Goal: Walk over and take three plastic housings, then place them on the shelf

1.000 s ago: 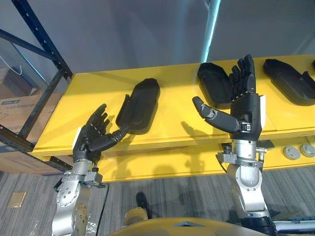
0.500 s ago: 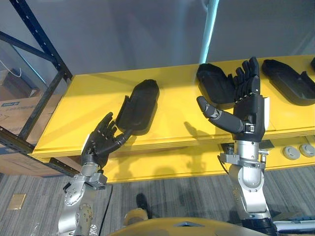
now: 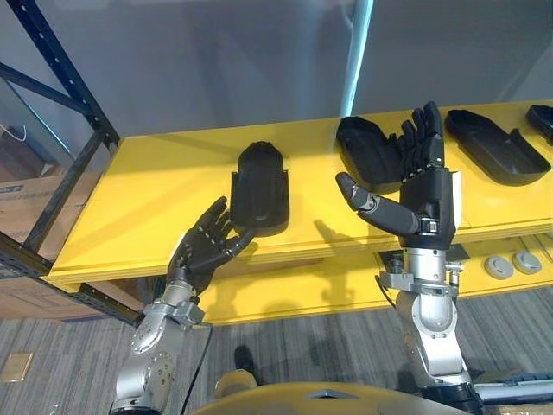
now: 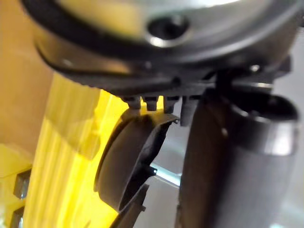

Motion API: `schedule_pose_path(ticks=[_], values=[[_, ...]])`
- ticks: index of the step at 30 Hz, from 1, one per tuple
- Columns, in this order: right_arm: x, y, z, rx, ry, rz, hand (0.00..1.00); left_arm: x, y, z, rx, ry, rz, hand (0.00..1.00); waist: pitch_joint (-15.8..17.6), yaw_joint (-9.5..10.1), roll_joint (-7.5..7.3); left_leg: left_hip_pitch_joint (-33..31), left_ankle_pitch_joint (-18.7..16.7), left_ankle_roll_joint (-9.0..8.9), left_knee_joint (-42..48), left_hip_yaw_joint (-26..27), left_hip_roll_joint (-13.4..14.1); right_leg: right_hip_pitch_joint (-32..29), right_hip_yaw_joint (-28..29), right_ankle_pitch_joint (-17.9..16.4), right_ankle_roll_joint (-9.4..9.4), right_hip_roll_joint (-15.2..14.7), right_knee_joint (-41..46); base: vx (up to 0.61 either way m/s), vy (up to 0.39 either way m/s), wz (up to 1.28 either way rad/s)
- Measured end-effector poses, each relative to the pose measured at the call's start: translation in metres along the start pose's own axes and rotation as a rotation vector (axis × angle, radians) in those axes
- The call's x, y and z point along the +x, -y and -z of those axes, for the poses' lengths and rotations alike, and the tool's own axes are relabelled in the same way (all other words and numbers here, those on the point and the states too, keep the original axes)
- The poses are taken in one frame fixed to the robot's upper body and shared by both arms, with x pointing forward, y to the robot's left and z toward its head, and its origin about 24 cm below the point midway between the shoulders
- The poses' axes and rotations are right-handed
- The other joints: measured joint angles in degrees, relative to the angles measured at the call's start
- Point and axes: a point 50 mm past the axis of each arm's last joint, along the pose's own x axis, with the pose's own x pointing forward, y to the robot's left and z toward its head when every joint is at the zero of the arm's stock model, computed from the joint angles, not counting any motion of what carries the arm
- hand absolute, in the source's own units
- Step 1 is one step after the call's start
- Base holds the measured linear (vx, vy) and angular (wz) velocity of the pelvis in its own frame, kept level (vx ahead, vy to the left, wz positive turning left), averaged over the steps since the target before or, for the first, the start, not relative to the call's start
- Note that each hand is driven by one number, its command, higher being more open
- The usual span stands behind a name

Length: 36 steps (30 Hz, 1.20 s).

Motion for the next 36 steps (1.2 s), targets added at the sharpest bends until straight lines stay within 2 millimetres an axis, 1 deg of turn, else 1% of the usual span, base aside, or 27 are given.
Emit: schedule_pose_path(ticks=[8,14,16,19,21,23,24,26,27,29,31,33,36], values=[[-0.001,-0.002,0.002,0.005,-0.014,-0.008,1.00,0.002,0.004,0.002,-0.006,-0.007,0.017,1.00,-0.04,-0.82,-0.12,0.12,0.02,-0.03,0.00,0.49,0.04,-0.20,0.59,0.27,-0.04,0.02,0.04,0.00,-0.002,-0.03],[-0.003,-0.011,0.007,0.020,-0.048,-0.090,1.00,0.009,0.009,0.000,0.001,-0.001,0.014,1.00,0.10,-0.94,-0.54,0.12,0.00,-0.01,0.00,0.74,0.10,-0.42,0.87,0.37,-0.04,0.02,0.06,0.00,0.001,-0.02],[-0.003,-0.013,0.007,0.019,-0.053,-0.117,1.00,0.009,0.008,-0.001,0.020,0.004,-0.017,1.00,0.03,-1.04,-0.75,0.12,0.00,-0.01,0.00,0.78,0.12,-0.47,0.91,0.37,-0.04,0.02,0.06,0.00,0.000,0.00],[-0.004,-0.014,0.011,-0.018,-0.082,-0.136,1.00,0.009,0.003,-0.006,0.143,0.010,-0.107,1.00,-0.04,-1.03,-1.22,0.11,0.00,-0.02,0.00,0.80,0.12,-0.48,0.92,0.37,-0.04,0.02,0.02,0.00,0.000,0.00],[-0.010,-0.013,0.015,-0.074,-0.125,-0.182,1.00,0.005,-0.007,-0.013,0.224,0.042,-0.220,1.00,0.00,-1.01,-1.60,0.09,-0.05,-0.06,0.00,0.79,0.12,-0.48,0.91,0.35,-0.06,0.02,-0.02,0.00,0.000,0.00],[-0.017,-0.011,0.018,-0.109,-0.162,-0.221,1.00,0.000,-0.014,-0.020,0.265,0.086,-0.305,1.00,0.07,-0.88,-1.77,0.02,-0.09,-0.07,0.00,0.74,0.10,-0.48,0.85,0.31,-0.10,0.02,-0.04,0.00,-0.003,0.02],[-0.025,-0.010,0.021,-0.144,-0.205,-0.251,1.00,-0.005,-0.021,-0.028,0.300,0.140,-0.387,1.00,0.09,-0.81,-1.80,-0.09,-0.10,-0.09,0.00,0.59,0.08,-0.48,0.70,0.26,-0.13,0.04,-0.04,0.00,-0.004,0.04],[-0.032,-0.008,0.024,-0.159,-0.239,-0.252,1.00,-0.015,-0.027,-0.038,0.308,0.211,-0.464,1.00,0.11,-0.82,-1.82,-0.28,-0.11,-0.09,0.00,0.41,0.04,-0.51,0.52,0.20,-0.21,0.05,-0.05,0.00,-0.001,0.07],[-0.038,-0.005,0.026,-0.182,-0.268,-0.244,1.00,-0.023,-0.027,-0.049,0.309,0.288,-0.516,1.00,0.12,-0.83,-1.83,-0.55,-0.11,-0.09,0.00,0.12,-0.02,-0.54,0.23,0.17,-0.22,0.05,-0.06,0.00,0.000,0.10],[-0.041,-0.004,0.027,-0.199,-0.285,-0.244,1.00,-0.030,-0.025,-0.058,0.315,0.355,-0.541,1.00,0.15,-0.76,-1.84,-0.76,-0.11,-0.09,0.00,-0.12,-0.06,-0.54,-0.09,0.14,-0.24,0.05,-0.06,0.00,0.000,0.09],[-0.044,-0.004,0.029,-0.198,-0.308,-0.248,1.00,-0.034,-0.020,-0.068,0.310,0.442,-0.545,1.00,0.26,-0.27,-1.85,-0.77,-0.25,0.13,0.00,-0.43,-0.12,-0.29,-0.40,0.09,-0.24,0.05,-0.07,-0.01,-0.001,0.07],[-0.045,-0.005,0.030,-0.197,-0.316,-0.259,1.00,-0.036,-0.017,-0.071,0.291,0.484,-0.545,1.00,0.32,-0.21,-1.85,-0.75,-0.26,0.13,0.00,-0.73,-0.20,-0.01,-0.68,0.06,-0.20,0.05,-0.13,-0.02,0.000,0.07],[-0.046,-0.006,0.031,-0.202,-0.325,-0.269,1.00,-0.042,-0.016,-0.070,0.266,0.500,-0.566,1.00,0.41,-0.23,-1.84,-0.76,-0.25,0.13,0.00,-0.95,-0.23,0.08,-0.87,-0.19,0.11,0.05,-0.13,-0.01,-0.001,0.03]])
